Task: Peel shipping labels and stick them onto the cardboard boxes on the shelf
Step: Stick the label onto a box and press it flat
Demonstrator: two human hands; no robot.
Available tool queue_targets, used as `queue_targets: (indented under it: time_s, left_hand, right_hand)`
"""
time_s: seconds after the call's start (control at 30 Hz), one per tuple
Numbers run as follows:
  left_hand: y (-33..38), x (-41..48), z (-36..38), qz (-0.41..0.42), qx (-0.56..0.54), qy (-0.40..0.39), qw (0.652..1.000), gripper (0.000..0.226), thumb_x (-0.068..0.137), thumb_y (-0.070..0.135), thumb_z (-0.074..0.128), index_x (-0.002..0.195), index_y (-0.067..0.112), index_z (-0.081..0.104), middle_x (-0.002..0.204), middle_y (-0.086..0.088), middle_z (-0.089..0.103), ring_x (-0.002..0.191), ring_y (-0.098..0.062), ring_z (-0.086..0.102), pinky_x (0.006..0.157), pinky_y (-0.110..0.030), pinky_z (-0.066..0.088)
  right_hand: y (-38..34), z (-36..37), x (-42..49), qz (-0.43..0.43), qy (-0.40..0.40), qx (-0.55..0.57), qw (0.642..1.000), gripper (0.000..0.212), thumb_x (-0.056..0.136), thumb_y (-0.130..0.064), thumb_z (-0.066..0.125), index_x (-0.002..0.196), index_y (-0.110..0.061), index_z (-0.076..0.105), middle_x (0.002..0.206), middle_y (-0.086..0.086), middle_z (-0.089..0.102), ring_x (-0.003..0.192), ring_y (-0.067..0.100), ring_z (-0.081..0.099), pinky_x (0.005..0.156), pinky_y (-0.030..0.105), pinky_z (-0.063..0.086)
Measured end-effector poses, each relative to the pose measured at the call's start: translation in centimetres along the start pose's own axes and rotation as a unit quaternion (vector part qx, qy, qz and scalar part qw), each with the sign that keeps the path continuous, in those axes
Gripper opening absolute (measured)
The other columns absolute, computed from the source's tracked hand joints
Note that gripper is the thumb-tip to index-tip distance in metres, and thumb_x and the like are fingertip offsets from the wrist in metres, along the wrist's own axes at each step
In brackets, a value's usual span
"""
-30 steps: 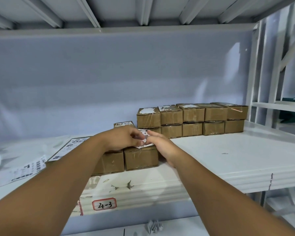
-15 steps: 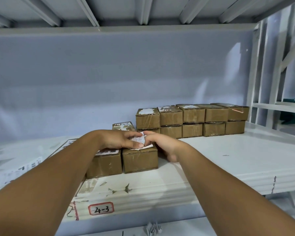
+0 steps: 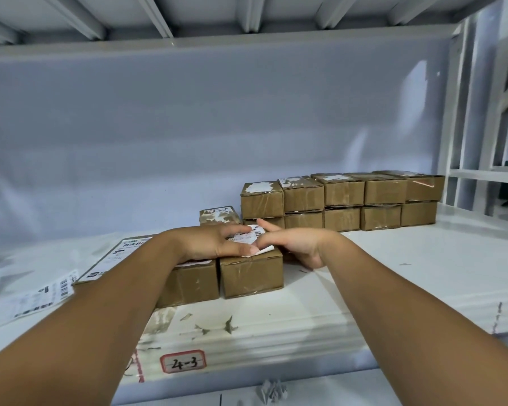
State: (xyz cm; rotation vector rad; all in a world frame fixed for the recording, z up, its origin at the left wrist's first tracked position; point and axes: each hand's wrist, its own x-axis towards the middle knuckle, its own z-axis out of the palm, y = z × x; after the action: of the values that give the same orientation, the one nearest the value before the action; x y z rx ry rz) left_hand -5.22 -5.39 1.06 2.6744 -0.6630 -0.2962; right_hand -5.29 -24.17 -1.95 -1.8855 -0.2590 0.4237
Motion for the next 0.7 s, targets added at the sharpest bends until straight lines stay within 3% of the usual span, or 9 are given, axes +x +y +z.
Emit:
queue_targets:
  time_s: [0.07,0.17,0.33,0.47,0.6,0.7]
  left_hand:
    - [0.1,-0.1,0.0,-0.004,0.008,0.0,1.0,0.103,0.051,0.084,0.049,0.143,0.047,0.024,0.156,0.014,0.016,0.142,-0.009,0.015,0.116,-0.034,0.012]
    - [0.4,-0.4,0.0,-0.011,0.029,0.0,1.0,0.099,0.056,0.082,0.048,0.144,0.047,0.021,0.156,0.013,0.014,0.143,-0.01,0.012,0.116,-0.036,0.01]
    - [0.8,-0.6,0.1,-0.015,0.063,-0.004,0.998,0.096,0.059,0.079,0.044,0.145,0.047,0.018,0.157,0.013,0.013,0.144,-0.011,0.012,0.116,-0.036,0.01]
    - [1.1,-0.9,0.0,-0.021,0.065,-0.008,0.998,0.098,0.059,0.082,0.043,0.145,0.046,0.016,0.157,0.012,0.012,0.144,-0.012,0.012,0.115,-0.036,0.011]
    - [1.7,-1.1,-0.3,-0.038,0.13,-0.026,0.991,0.098,0.065,0.085,0.038,0.148,0.041,0.011,0.158,0.01,0.009,0.144,-0.013,0.009,0.113,-0.035,0.008]
    - [2.9,-1.5,-0.9,-0.075,0.156,-0.057,0.983,0.092,0.073,0.077,0.038,0.15,0.034,0.012,0.157,0.009,0.016,0.144,-0.013,0.011,0.111,-0.032,0.011]
  right_hand:
    - [0.2,-0.2,-0.1,-0.007,-0.009,-0.006,1.0,0.111,0.055,-0.037,0.076,0.147,-0.044,0.015,0.135,-0.004,0.044,0.116,0.011,0.05,0.089,0.025,0.046]
    - [0.5,-0.8,-0.5,-0.024,-0.031,-0.019,0.999,0.106,0.068,-0.032,0.079,0.149,-0.039,0.012,0.131,-0.007,0.043,0.119,0.01,0.046,0.09,0.023,0.042]
    - [0.8,-1.6,-1.2,-0.047,-0.075,-0.007,0.996,0.095,0.075,-0.021,0.074,0.15,-0.033,0.016,0.116,-0.012,0.055,0.104,0.001,0.052,0.079,0.018,0.045]
    - [0.8,-1.5,-1.0,-0.044,-0.065,-0.015,0.997,0.097,0.075,-0.023,0.071,0.151,-0.032,0.012,0.116,-0.013,0.053,0.103,-0.002,0.05,0.076,0.015,0.041]
    - [1.0,-1.4,-0.8,-0.049,-0.055,-0.032,0.997,0.105,0.066,-0.029,0.071,0.151,-0.032,0.009,0.129,-0.008,0.048,0.115,0.004,0.045,0.085,0.017,0.037]
    - [1.0,-1.3,-0.8,-0.049,-0.055,-0.025,0.997,0.103,0.066,-0.029,0.068,0.151,-0.032,0.01,0.119,-0.014,0.051,0.105,-0.005,0.047,0.078,0.014,0.038]
